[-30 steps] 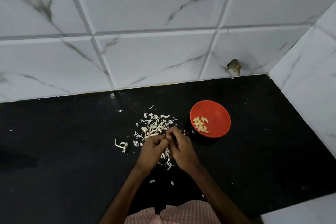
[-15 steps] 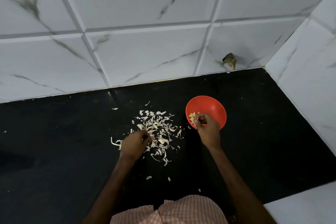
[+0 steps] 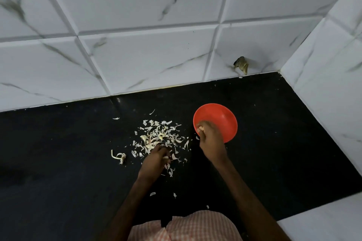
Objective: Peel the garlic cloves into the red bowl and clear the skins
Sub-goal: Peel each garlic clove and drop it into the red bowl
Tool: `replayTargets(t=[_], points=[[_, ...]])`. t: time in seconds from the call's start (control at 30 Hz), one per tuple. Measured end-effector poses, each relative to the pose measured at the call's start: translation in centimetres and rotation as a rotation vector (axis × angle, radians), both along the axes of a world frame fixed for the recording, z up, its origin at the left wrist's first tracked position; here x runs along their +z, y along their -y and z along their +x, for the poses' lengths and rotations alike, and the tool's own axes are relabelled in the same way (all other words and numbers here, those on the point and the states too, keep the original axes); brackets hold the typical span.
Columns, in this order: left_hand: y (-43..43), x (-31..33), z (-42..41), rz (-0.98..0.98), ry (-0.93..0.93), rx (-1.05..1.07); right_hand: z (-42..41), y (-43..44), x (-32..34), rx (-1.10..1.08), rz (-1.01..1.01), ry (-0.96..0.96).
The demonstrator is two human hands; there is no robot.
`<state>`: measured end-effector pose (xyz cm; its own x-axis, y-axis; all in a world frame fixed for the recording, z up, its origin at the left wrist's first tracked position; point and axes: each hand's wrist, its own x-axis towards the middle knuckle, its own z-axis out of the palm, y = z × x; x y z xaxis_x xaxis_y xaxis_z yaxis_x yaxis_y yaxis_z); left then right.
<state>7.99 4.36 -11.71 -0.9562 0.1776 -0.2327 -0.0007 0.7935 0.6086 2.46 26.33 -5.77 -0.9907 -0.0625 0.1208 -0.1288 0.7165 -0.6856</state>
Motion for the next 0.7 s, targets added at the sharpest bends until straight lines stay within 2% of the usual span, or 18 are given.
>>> replayTargets(t=[0.1,0.23,0.37,0.47,0.57,0.7], points=[[0.4,-0.2,0.4,0.143,-0.059,0.191,2.5,3.2,-1.7,0.152,-0.036,0.079],[1.2,-0.5,0.7,0.065,-0.051,0.181,4.6,6.4,-5.2,0.372,0.211,0.313],[1.3,-0.5,0.7,0.044,-0.01,0.195,4.4,7.7,-6.1,0.423,0.307,0.258],[1.5,-0.3,0.9,0.15,-0.048,0.307,4.1,8.3,-5.8,0.346,0.21,0.269],[2.4,-0.3,1.5,0.28,-0.098,0.436,3.9,8.3,-5.6,0.175,0.005,0.272],[3.6,-0.7,1.7,0.35,-0.078,0.506,3.9,8.1,-5.2,0.066,-0.202,0.342]])
